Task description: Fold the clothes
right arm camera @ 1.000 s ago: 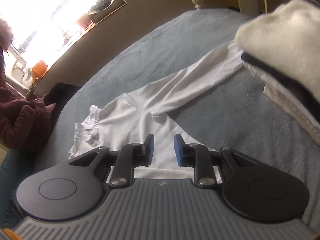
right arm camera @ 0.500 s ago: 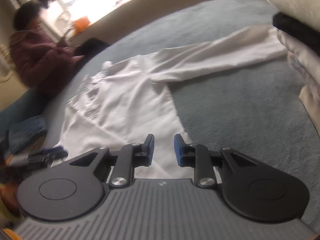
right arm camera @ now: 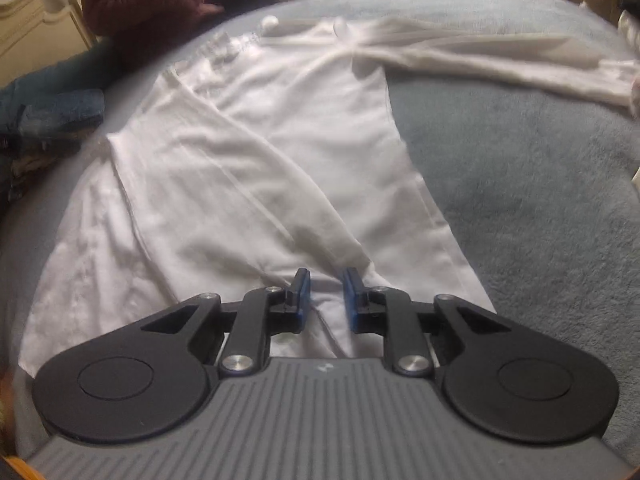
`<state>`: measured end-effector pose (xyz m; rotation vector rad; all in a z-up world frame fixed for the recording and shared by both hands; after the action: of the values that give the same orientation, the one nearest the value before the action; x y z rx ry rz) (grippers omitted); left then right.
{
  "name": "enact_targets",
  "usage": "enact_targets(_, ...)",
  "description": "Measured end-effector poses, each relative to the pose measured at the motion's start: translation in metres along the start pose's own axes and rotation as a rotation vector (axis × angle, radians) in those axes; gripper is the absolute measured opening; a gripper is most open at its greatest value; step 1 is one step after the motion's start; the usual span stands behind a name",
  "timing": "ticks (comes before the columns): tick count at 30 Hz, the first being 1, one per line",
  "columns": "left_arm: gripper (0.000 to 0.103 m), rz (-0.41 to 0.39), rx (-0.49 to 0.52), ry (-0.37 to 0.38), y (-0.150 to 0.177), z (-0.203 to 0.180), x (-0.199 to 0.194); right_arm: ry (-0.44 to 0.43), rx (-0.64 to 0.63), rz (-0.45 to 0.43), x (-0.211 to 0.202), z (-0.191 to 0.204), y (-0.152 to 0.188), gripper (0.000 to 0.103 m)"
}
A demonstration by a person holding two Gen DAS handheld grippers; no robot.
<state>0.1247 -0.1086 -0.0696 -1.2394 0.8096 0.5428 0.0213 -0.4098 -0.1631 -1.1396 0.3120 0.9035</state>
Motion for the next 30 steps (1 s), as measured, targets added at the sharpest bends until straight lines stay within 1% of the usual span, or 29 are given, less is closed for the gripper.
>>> enact_targets(3, 0.059, -0.010, -0.047, -0.004, 0.005, -0.001, -0.015, -0.009, -0.018, -0.099, -0.024, 0.022, -0.012, 0.018)
enact_targets(5, 0.059, -0.001, -0.078, -0.023, 0.008, 0.000, -0.022, -0.010, -0.043, -0.131, -0.030, 0.038, -0.016, 0.018)
enact_targets(9, 0.059, 0.012, -0.124, -0.067, 0.018, 0.003, -0.031, 0.049, -0.106, -0.148, -0.037, 0.077, -0.017, 0.018)
enact_targets(11, 0.059, 0.025, -0.141, -0.067, 0.023, 0.004, -0.037, 0.051, -0.119, -0.156, -0.041, 0.096, -0.020, 0.018)
enact_targets(15, 0.059, 0.020, -0.177, -0.054, 0.030, 0.010, -0.053, 0.066, -0.139, -0.180, -0.053, 0.121, -0.032, 0.018)
enact_targets(18, 0.059, -0.001, -0.204, -0.035, 0.031, 0.015, -0.068, 0.070, -0.109, -0.197, -0.061, 0.130, -0.042, 0.018)
enact_targets(22, 0.059, -0.028, -0.239, -0.030, 0.031, 0.017, -0.084, 0.054, -0.023, -0.228, -0.071, 0.133, -0.049, 0.018)
enact_targets(26, 0.059, -0.037, -0.241, -0.021, 0.035, 0.012, -0.094, 0.050, 0.043, -0.245, -0.081, 0.133, -0.052, 0.018)
enact_targets(30, 0.059, -0.025, -0.254, -0.023, 0.044, 0.009, -0.098, 0.059, 0.086, -0.266, -0.090, 0.126, -0.067, 0.018)
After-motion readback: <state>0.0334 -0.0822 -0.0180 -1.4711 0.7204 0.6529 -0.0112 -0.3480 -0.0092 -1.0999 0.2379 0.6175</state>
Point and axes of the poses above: each gripper's, at about its wrist camera, not at the fingertips, and x roughly the way its jaws point, z to its left, y to its underside, the point moved 3 cm from there along x, roughly the way its jaws point, and after that the axes turned 13 degrees about -y, right-handed, at the moved point
